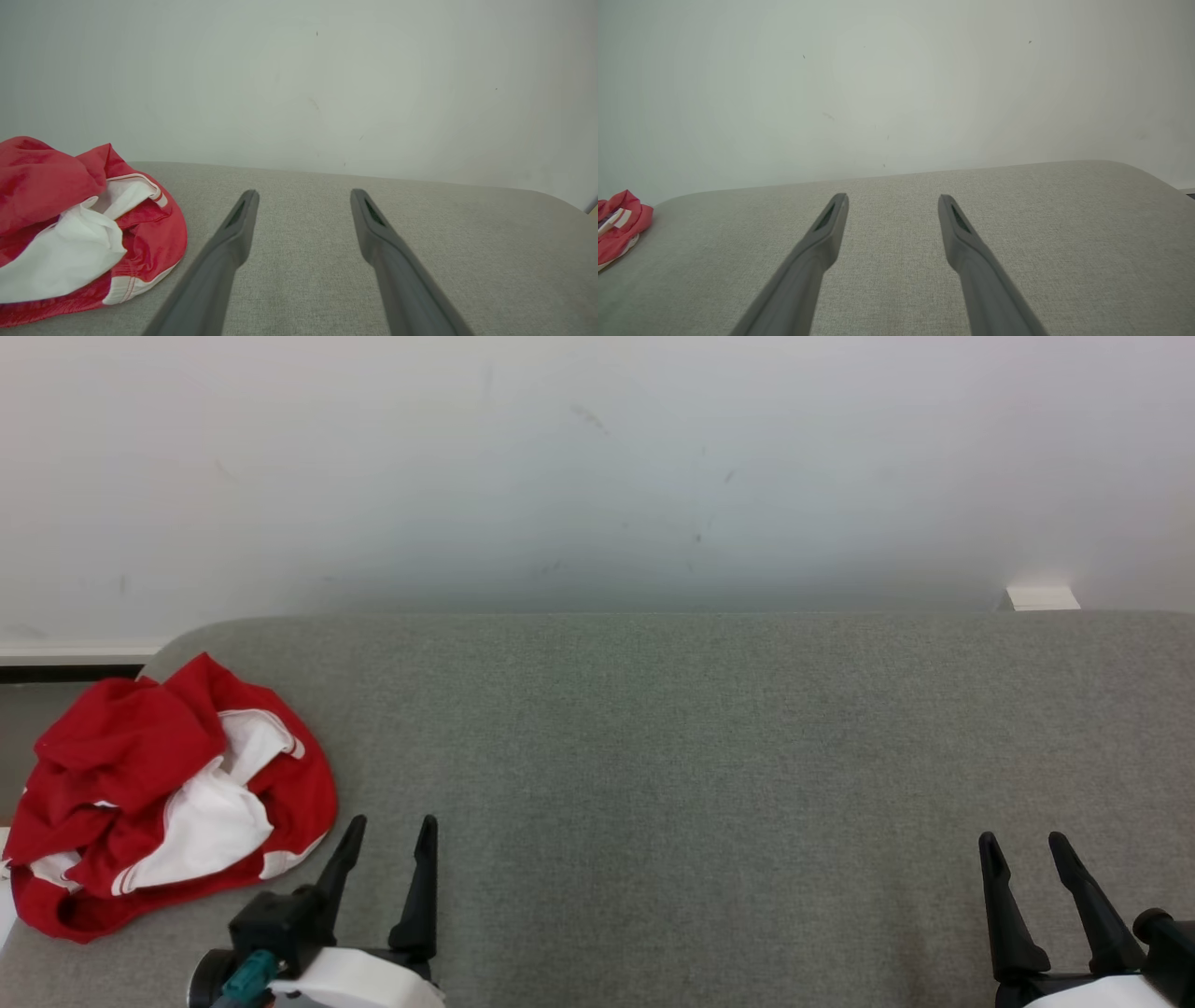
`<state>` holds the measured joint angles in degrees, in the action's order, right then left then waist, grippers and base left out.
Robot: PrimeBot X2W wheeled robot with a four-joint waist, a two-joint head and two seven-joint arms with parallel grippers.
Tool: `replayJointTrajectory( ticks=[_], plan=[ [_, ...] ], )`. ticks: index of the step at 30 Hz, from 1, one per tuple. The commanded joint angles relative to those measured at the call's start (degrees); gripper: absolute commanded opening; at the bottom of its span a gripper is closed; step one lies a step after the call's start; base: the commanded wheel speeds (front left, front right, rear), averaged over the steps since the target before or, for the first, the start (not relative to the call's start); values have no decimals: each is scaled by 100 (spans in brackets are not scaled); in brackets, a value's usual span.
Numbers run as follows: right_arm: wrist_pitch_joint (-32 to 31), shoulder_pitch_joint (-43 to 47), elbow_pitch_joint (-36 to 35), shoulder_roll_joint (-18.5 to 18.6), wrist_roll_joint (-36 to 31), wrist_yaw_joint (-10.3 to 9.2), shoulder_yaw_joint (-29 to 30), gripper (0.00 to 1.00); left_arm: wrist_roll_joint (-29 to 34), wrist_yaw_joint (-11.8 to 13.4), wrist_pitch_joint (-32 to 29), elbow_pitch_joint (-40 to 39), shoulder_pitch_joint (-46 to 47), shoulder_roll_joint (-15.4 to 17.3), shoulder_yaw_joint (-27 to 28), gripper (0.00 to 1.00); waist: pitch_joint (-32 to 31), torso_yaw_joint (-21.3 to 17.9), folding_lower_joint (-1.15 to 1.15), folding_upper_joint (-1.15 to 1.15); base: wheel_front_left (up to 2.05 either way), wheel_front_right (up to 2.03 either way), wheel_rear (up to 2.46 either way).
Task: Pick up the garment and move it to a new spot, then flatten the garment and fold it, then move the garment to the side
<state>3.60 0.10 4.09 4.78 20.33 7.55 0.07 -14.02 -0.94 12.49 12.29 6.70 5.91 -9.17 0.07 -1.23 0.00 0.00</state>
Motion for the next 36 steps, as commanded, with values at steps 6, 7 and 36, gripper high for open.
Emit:
replayJointTrajectory(
  ticks=[6, 7, 36],
  plan=[
    [33, 63, -58, -36, -261, -10, 34, 100, 341, 3, 115, 58, -19, -37, 61, 100, -6, -4, 0, 0, 0, 0, 0],
    [31, 65, -64, -38, -297, -10, 34, 100, 365, -11, 130, 84, -25, -48, 68, 100, -6, -4, 0, 0, 0, 0, 0],
    [10, 124, -155, -114, -706, -12, 94, 100, 934, -102, 269, 447, 36, -214, 273, 100, -21, 3, 0, 0, 0, 0, 0]
  ],
)
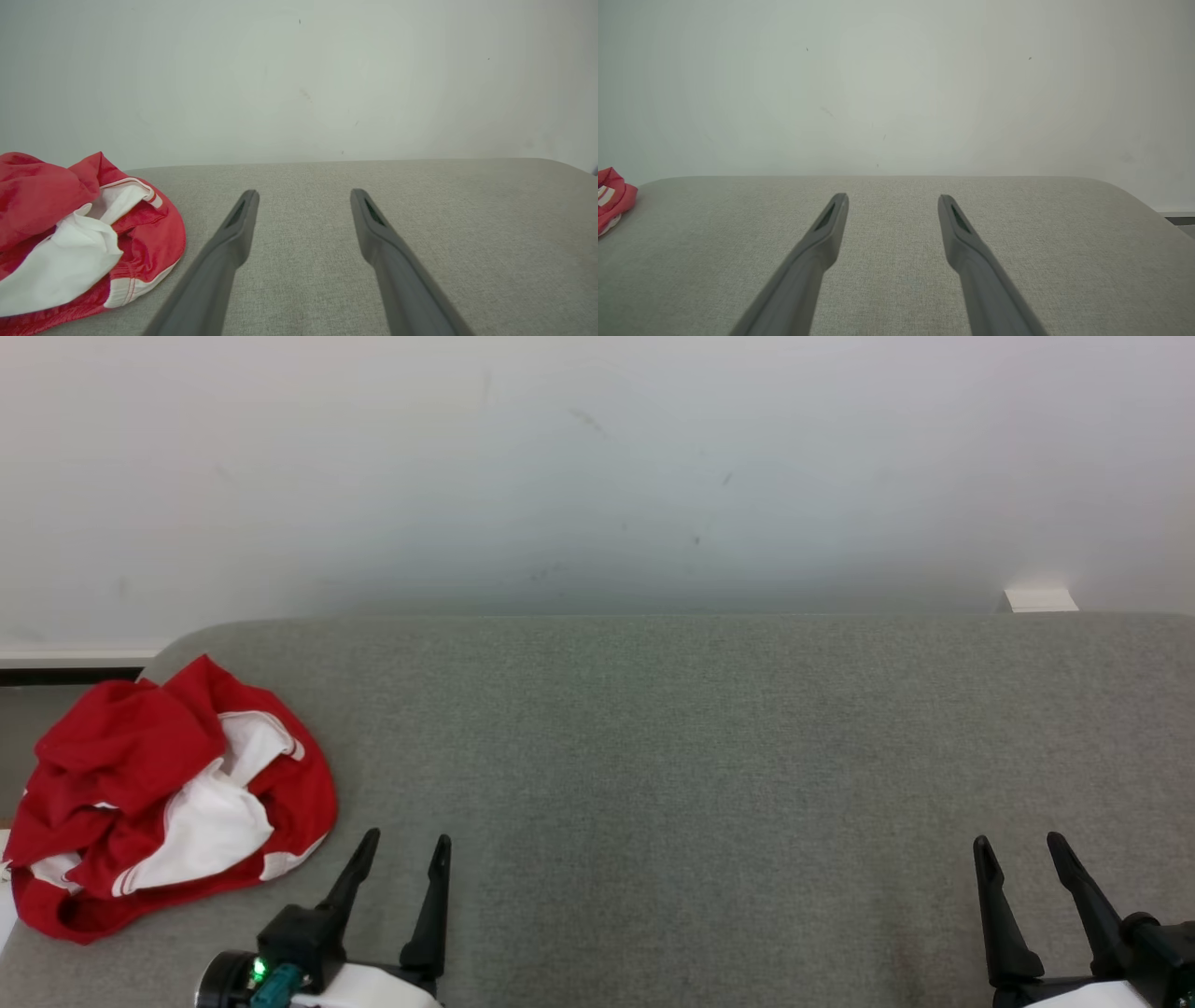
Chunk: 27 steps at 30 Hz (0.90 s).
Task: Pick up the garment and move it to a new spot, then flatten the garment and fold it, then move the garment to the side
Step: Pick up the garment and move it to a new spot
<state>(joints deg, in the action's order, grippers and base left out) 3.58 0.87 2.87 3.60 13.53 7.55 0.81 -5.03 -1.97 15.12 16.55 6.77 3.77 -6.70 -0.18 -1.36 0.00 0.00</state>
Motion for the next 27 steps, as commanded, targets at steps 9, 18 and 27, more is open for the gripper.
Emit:
replayJointTrajectory(
  ticks=[9, 18, 27],
  plan=[
    [-25, 44, -152, -14, -42, -12, 77, 100, 34, 58, 5, 85, 138, -15, 152, 100, 44, 632, 0, 0, 0, 0, 0],
    [-56, -42, -279, -25, -9, -12, -97, 100, 18, 94, 5, 65, 115, 17, 396, 100, 99, 1832, 0, 0, 0, 0, 0],
    [-110, -124, -422, -26, -10, -12, -307, 100, -44, 115, 4, -23, -10, -8, 596, 100, 156, 2818, 0, 0, 0, 0, 0]
  ],
)
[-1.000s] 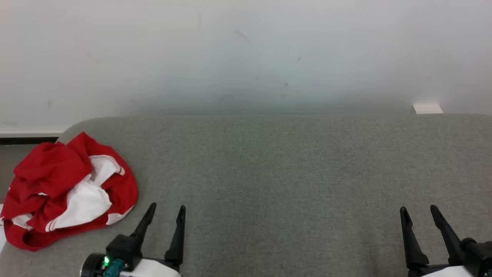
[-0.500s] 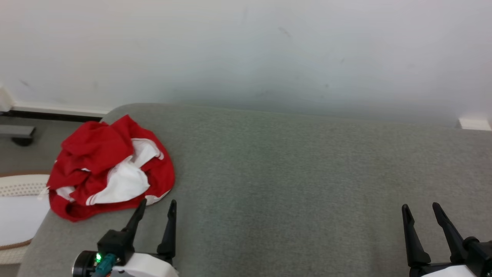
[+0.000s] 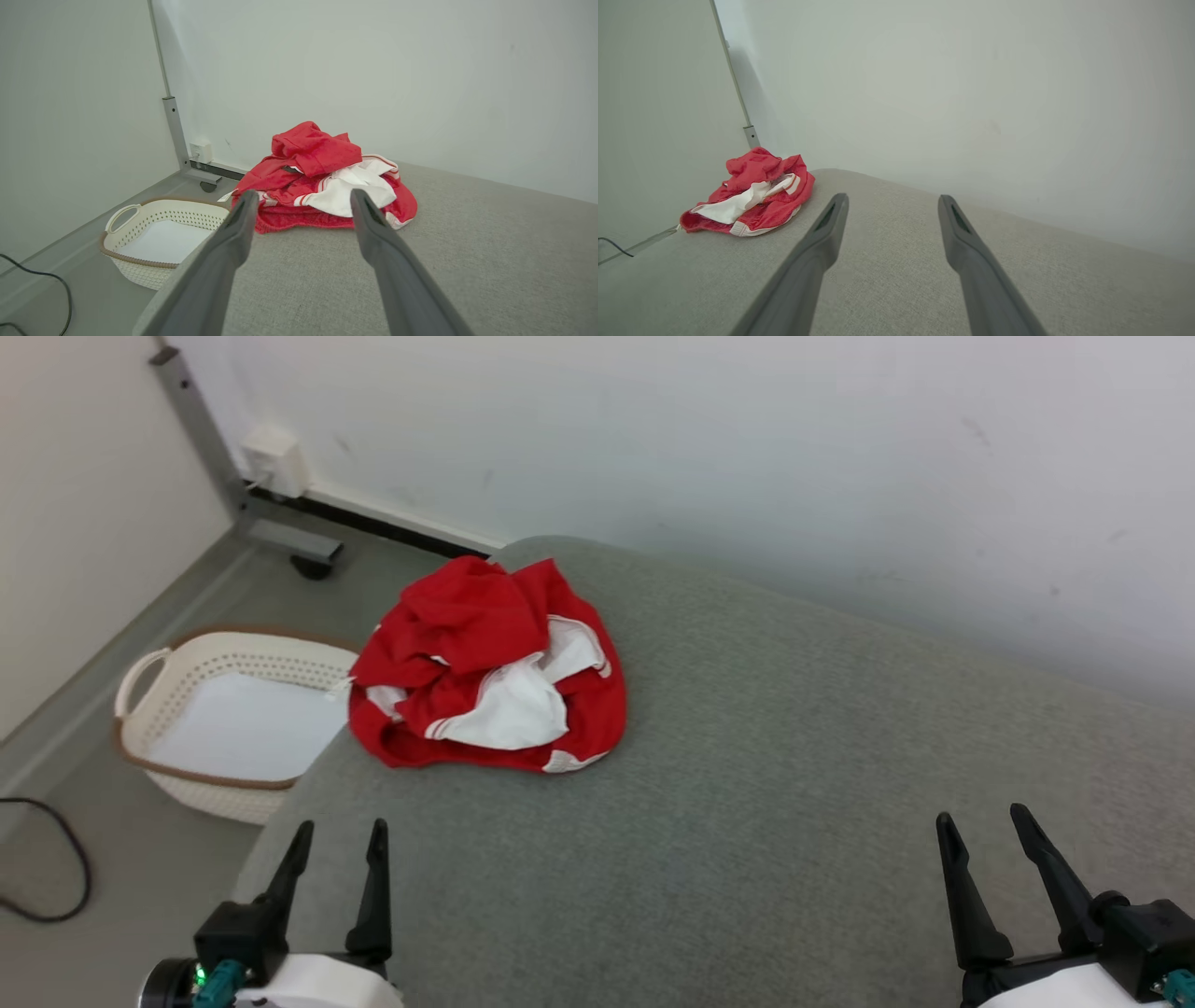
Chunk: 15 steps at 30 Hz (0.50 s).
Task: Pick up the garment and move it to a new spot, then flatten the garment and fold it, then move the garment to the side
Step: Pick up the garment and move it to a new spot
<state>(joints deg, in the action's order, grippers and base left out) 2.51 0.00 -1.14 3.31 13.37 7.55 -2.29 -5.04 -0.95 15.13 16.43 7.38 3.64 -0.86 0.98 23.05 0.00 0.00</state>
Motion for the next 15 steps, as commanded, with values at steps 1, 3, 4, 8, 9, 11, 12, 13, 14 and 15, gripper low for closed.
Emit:
replayJointTrajectory(
  ticks=[1, 3, 4, 8, 9, 11, 12, 13, 14, 15],
  plan=[
    [-14, -48, -38, 6, -2, -12, -10, 100, -55, 16, 3, -15, -77, -1, 27, 100, 43, 471, 0, 0, 0, 0, 0],
    [-37, -60, -72, 11, -8, -12, -45, 100, -81, 27, 3, -35, -95, -8, 83, 100, 45, 628, 0, 0, 0, 0, 0],
    [-37, -62, -94, 18, -10, -12, -51, 100, -91, 30, 3, -43, -109, -11, 105, 100, 44, 697, 0, 0, 0, 0, 0],
    [-122, -176, -150, 67, -30, -12, -190, 100, -120, 91, 3, -175, -186, -30, 235, 100, 126, 754, 0, 0, 0, 0, 0],
    [-132, -201, -150, 83, -28, -12, -214, 100, -121, 95, 3, -217, -198, -34, 258, 100, 146, 763, 0, 0, 0, 0, 0],
    [-158, -264, -156, 109, -11, -12, -259, 100, -126, 129, 3, -278, -245, -40, 285, 100, 171, 772, 0, 0, 0, 0, 0],
    [-170, -288, -152, 120, -6, -12, -274, 100, -126, 144, 3, -307, -261, -37, 296, 100, 182, 776, 0, 0, 0, 0, 0],
    [-182, -308, -151, 133, 2, -12, -282, 100, -127, 148, 3, -332, -265, -40, 304, 100, 194, 778, 0, 0, 0, 0, 0],
    [-175, -324, -154, 153, 7, -12, -288, 100, -127, 158, 3, -351, -266, -41, 308, 100, 207, 780, 0, 0, 0, 0, 0],
    [-185, -336, -162, 166, 10, -12, -292, 100, -122, 148, 3, -376, -255, -46, 300, 100, 225, 782, 0, 0, 0, 0, 0]
  ],
)
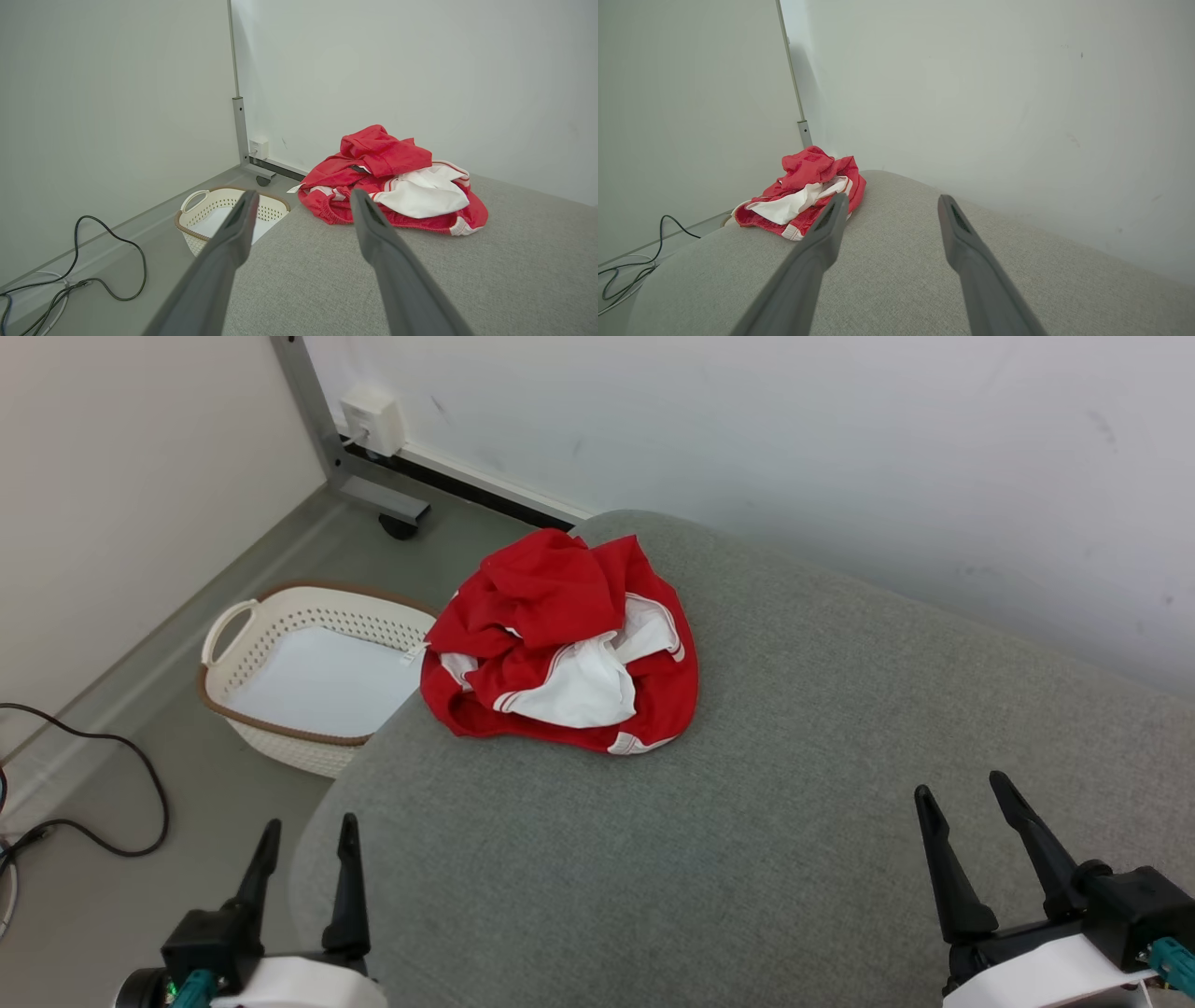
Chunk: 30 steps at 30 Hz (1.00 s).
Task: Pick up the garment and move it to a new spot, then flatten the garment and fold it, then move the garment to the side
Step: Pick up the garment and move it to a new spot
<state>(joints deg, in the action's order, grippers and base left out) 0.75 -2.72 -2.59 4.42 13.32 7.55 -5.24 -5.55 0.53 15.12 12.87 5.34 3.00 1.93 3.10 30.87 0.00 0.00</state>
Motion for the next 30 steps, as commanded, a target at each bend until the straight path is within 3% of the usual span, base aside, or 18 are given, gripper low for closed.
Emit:
replayJointTrajectory(
  ticks=[1, 8, 15, 23, 30],
  plan=[
    [-12, -70, -24, 66, 8, -12, 4, 100, -59, -7, 4, -33, -22, 14, 5, 100, 31, 1, 0, 0, 0, 0, 0],
    [-158, -57, -253, 203, -94, -12, 180, 100, 138, -51, 5, 150, 538, 3, -272, 100, 351, 8, 0, 0, 0, 0, 0],
    [-596, -398, -901, 557, -227, -12, 258, 100, 144, -93, 4, 712, 1795, -2, -526, 100, 1384, -360, 0, 0, 0, 0, 0],
    [-971, -886, -1568, 987, -179, -12, 423, 100, 228, -206, 4, 2431, 3664, 112, -624, 100, 2567, -843, 0, 0, 0, 0, 0],
    [-972, -1230, -1728, 1105, -120, -12, 471, 100, 109, -342, 0, 4080, 4973, 374, -556, 100, 3232, -1288, 0, 0, 0, 0, 0]
  ],
)
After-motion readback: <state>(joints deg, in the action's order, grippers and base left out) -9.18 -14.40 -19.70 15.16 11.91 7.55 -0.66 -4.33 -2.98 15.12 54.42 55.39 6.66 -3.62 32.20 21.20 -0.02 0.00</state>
